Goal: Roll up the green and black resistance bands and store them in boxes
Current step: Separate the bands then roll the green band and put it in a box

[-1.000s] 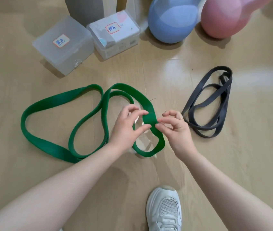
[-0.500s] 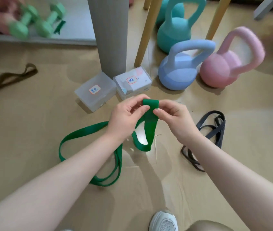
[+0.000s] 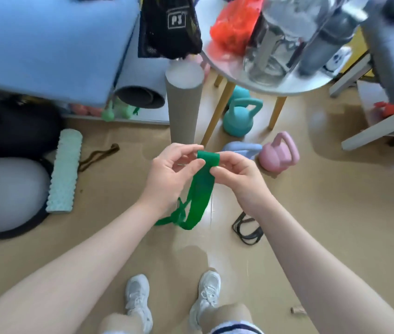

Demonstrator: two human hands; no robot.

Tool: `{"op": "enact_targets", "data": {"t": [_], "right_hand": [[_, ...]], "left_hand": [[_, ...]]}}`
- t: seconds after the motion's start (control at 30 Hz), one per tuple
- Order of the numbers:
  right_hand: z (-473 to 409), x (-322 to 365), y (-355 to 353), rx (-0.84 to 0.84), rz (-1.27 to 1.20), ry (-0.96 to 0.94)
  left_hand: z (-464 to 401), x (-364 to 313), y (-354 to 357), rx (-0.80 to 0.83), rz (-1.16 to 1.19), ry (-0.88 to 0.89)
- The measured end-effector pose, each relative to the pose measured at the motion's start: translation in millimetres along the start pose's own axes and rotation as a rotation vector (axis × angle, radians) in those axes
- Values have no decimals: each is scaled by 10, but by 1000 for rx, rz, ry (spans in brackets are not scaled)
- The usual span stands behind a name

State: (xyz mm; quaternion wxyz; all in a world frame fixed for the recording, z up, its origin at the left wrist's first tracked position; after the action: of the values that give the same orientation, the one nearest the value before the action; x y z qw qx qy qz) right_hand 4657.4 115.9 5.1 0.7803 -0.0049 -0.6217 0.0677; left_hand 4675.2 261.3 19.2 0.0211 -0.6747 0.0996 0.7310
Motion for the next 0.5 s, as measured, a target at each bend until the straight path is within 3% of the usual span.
{"op": "enact_targets", "data": {"t": [0.13, 0.3, 0.5], "right_hand": [[245, 840, 16, 100, -19, -21], [482, 1391, 120, 186, 30, -61], [718, 1853, 157, 120, 58, -247]], "left_hand": [[280, -857, 9, -104, 65, 47], [641, -1404, 25, -229, 22, 129], [861, -1769, 52, -333, 21, 274]]}}
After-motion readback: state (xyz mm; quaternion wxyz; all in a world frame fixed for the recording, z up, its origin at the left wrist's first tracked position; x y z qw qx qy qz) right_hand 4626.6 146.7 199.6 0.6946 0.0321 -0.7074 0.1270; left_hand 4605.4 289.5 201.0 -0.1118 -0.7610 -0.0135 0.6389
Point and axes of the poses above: each hand's wrist, its own z-axis away from the middle knuckle, its own y-axis out of the palm, x = y × z, the point moved 4 cm from there along -z, towards the middle knuckle, and after that the axes turned 11 degrees about z, right-handed, at the moved point
